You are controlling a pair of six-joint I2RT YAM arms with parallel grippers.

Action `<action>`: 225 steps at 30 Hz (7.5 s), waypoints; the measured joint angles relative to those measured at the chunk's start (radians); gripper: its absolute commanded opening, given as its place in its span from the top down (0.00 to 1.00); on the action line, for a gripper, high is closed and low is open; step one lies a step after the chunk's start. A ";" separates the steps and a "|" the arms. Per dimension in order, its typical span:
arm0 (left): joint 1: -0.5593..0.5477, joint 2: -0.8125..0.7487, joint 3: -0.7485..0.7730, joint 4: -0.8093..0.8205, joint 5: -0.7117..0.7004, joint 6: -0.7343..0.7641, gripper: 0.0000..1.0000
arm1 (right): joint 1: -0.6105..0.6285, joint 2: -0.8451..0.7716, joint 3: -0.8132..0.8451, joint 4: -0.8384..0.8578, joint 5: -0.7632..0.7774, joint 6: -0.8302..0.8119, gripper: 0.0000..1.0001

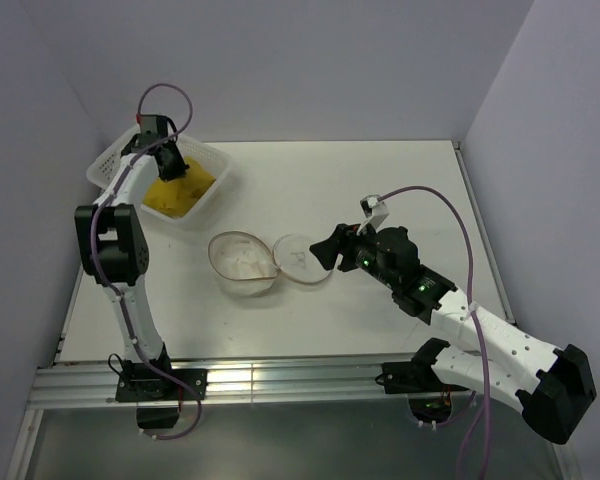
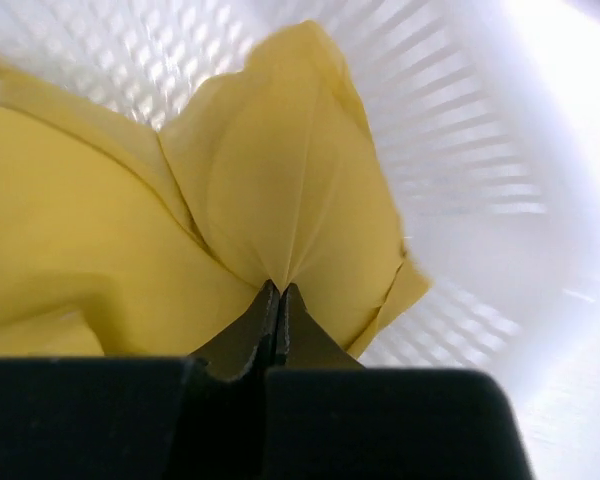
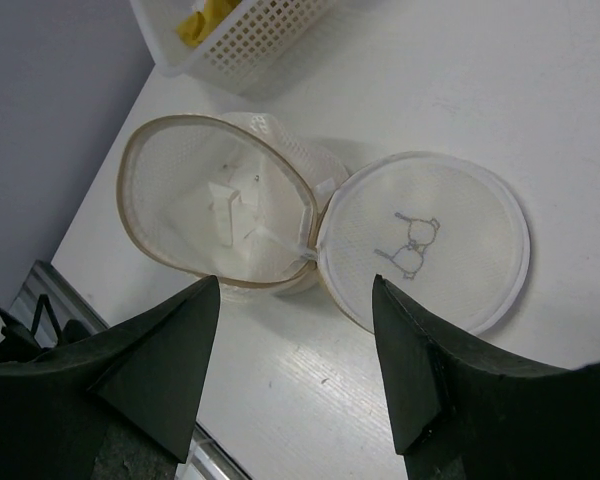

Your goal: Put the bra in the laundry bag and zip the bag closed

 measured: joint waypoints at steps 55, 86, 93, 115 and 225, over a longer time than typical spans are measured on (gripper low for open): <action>-0.667 -0.918 -0.452 0.315 0.087 -0.118 0.01 | -0.137 0.151 0.172 -0.180 0.262 -0.035 0.81; -0.669 -1.340 -0.892 0.239 0.119 -0.016 0.01 | -0.243 1.546 1.519 -0.697 0.421 -0.286 1.00; -0.669 -1.303 -0.892 0.249 0.167 -0.029 0.01 | -0.246 1.250 1.225 -0.578 0.489 -0.317 1.00; -0.997 -0.993 -0.725 0.537 0.033 -0.034 0.01 | -0.083 0.113 0.797 -0.177 0.418 -0.126 1.00; -0.896 -1.234 -0.759 0.231 0.657 0.198 1.00 | 0.117 0.063 0.540 -0.388 -0.639 -0.695 0.00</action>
